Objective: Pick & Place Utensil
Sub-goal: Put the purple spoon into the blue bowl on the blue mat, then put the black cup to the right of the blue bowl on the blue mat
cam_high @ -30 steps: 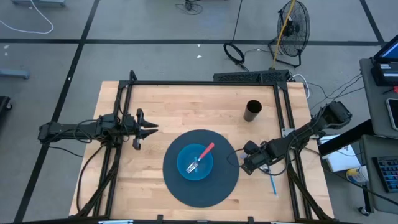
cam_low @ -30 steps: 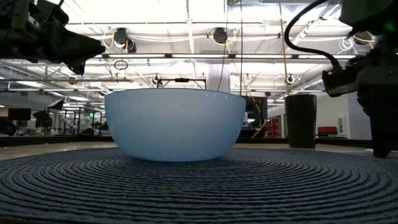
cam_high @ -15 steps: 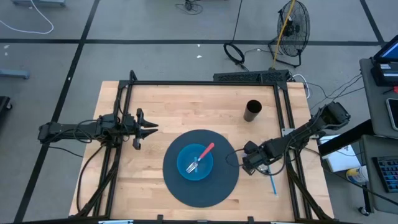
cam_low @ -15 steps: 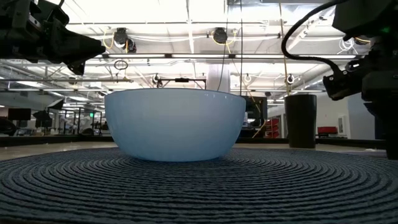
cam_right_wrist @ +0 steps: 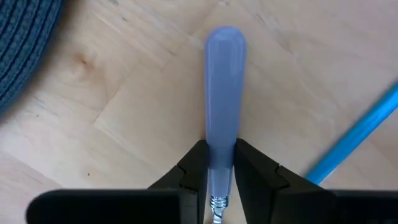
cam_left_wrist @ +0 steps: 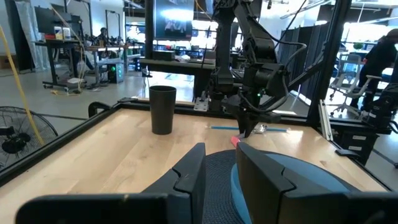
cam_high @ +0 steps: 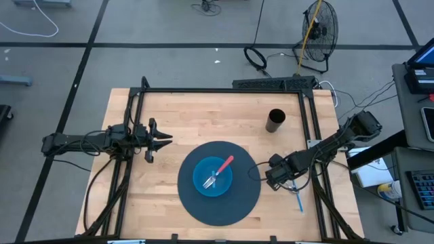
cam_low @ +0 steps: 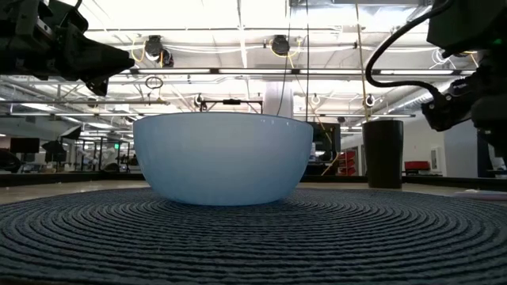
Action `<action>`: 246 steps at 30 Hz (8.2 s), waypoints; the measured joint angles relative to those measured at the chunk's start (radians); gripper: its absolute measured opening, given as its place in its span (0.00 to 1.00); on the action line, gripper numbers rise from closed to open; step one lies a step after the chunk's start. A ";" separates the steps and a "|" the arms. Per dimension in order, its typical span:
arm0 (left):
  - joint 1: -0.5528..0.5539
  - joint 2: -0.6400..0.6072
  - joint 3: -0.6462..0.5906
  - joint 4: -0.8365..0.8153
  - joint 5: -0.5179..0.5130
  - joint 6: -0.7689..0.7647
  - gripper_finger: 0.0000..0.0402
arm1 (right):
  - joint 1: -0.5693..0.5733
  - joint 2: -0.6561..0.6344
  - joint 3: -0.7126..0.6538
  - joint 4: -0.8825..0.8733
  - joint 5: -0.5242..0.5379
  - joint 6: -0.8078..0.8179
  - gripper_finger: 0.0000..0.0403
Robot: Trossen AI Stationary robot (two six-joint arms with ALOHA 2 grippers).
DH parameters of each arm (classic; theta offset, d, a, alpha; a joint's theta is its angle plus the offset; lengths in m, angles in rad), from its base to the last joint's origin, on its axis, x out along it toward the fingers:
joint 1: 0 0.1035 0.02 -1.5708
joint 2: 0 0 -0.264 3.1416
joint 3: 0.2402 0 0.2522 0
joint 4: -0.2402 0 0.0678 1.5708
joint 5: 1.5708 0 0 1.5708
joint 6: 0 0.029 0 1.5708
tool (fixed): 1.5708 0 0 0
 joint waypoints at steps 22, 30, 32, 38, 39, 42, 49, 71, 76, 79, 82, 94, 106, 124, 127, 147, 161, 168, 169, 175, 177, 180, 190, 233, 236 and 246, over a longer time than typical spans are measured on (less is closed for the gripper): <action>0.000 0.000 0.000 0.000 0.000 -0.003 0.23 | 0.001 0.000 0.009 0.003 0.072 -0.033 0.10; 0.000 0.000 0.000 0.000 0.000 -0.003 0.23 | 0.001 0.000 0.056 -0.032 0.118 -0.076 0.10; 0.000 0.000 0.000 0.000 0.000 -0.003 0.23 | 0.001 0.000 0.063 -0.043 0.124 -0.081 0.10; 0.000 0.000 0.000 0.000 0.000 -0.003 0.23 | 0.001 0.003 0.078 -0.050 0.146 -0.095 0.10; 0.000 0.000 0.000 0.000 0.000 -0.003 0.23 | 0.001 0.003 0.082 -0.051 0.154 -0.102 0.10; 0.000 0.000 0.000 0.000 0.000 -0.003 0.23 | -0.001 0.004 0.099 -0.051 0.180 -0.120 0.10; 0.000 0.000 0.000 0.000 0.000 -0.004 0.23 | 0.000 0.002 0.136 -0.020 0.185 -0.179 0.10; 0.000 0.000 0.000 0.000 0.000 -0.010 0.23 | -0.007 -0.130 0.150 0.063 0.291 -0.273 0.10; 0.000 0.000 0.000 0.001 0.000 -0.011 0.23 | -0.025 -0.167 0.150 -0.009 0.304 -0.290 0.10; 0.000 0.000 0.000 0.000 0.000 -0.012 0.23 | -0.037 -0.193 0.150 -0.053 0.330 -0.294 0.10; 0.000 0.000 0.000 0.000 -0.004 -0.012 0.23 | -0.046 -0.230 0.150 -0.064 0.361 -0.316 0.10; 0.000 0.000 0.000 0.001 -0.026 -0.020 0.23 | -0.077 -0.350 0.151 -0.132 0.440 -0.376 0.10; 0.000 0.000 0.000 0.001 -0.036 -0.035 0.23 | -0.077 -0.431 0.153 -0.173 0.569 -0.443 0.10; 0.000 0.000 0.000 0.028 -0.060 -0.041 0.23 | -0.080 -0.388 0.220 0.355 0.684 -0.993 0.10; 0.000 0.000 0.000 0.027 -0.060 -0.041 0.23 | -0.085 -0.356 0.220 0.402 0.701 -1.039 0.10; 0.000 0.000 0.000 0.023 -0.060 -0.048 0.23 | -0.055 -0.263 0.220 0.884 0.987 -1.485 0.10; 0.000 0.000 0.000 0.023 -0.060 -0.050 0.23 | -0.056 -0.098 0.219 1.230 0.834 -1.588 0.11; 0.000 0.000 0.000 0.023 -0.060 -0.060 0.23 | -0.064 -0.039 0.219 1.324 0.747 -1.577 0.11; 0.000 0.000 0.000 0.023 -0.060 -0.060 0.23 | -0.069 -0.029 0.219 1.340 0.730 -1.563 0.11; 0.000 0.000 0.000 0.024 -0.060 -0.064 0.23 | -0.091 0.056 0.219 1.432 0.655 -1.518 0.11; 0.000 0.000 0.000 0.023 -0.060 -0.070 0.23 | -0.099 0.087 0.219 1.470 0.619 -1.499 0.11; 0.000 0.000 0.000 0.024 -0.060 -0.076 0.23 | -0.112 0.124 0.219 1.514 0.586 -1.475 0.11; 0.000 0.000 0.000 0.024 -0.063 -0.076 0.23 | -0.157 0.282 0.255 1.645 0.422 -1.352 0.11; 0.000 0.000 0.000 0.016 -0.077 -0.064 0.23 | -0.232 0.504 0.366 1.490 0.489 -0.925 0.11; 0.000 0.000 0.000 0.016 -0.077 -0.064 0.23 | -0.237 0.504 0.366 1.463 0.490 -0.898 0.14; 0.000 0.000 0.000 0.016 -0.077 -0.067 0.23 | -0.238 0.504 0.366 1.464 0.488 -0.891 0.30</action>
